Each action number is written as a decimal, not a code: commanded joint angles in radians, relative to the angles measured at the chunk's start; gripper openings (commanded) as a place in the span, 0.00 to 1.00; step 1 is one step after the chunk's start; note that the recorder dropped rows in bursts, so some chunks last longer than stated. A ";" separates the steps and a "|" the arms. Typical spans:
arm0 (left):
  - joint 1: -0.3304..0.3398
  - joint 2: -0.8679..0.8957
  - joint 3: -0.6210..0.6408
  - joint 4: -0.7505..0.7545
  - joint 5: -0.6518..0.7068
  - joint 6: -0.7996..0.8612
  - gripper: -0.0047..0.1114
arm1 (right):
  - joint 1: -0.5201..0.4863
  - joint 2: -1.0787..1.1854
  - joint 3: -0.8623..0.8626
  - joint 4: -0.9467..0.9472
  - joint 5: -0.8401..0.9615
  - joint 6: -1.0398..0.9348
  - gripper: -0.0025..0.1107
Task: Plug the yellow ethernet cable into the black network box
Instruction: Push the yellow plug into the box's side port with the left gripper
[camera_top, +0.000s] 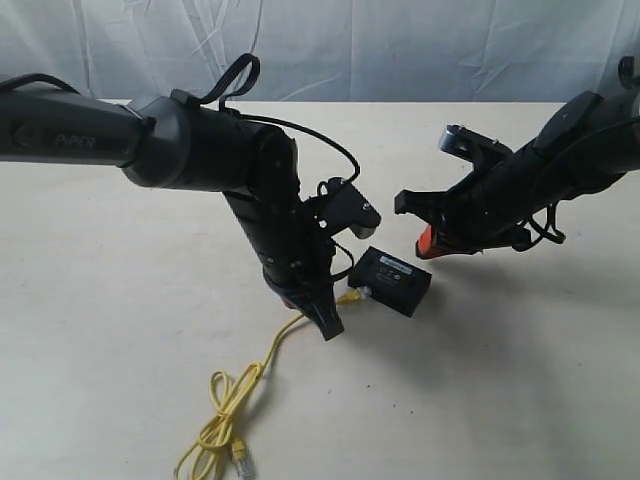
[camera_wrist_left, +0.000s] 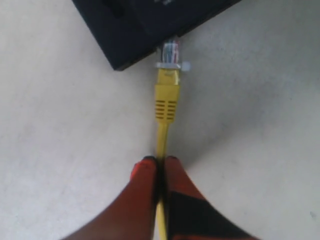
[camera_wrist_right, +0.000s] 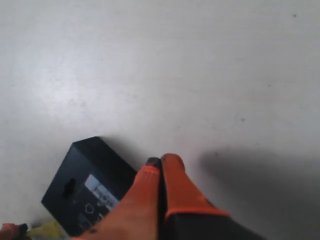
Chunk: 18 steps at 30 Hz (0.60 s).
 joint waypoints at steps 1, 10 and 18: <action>-0.004 0.002 0.002 -0.014 -0.029 -0.003 0.04 | 0.025 0.002 0.003 0.010 0.007 -0.028 0.01; -0.004 0.002 0.002 -0.014 -0.046 -0.029 0.04 | 0.054 0.002 0.003 0.010 0.036 -0.030 0.01; -0.004 0.002 0.002 -0.003 -0.056 -0.064 0.04 | 0.054 0.002 0.003 0.010 0.066 -0.026 0.01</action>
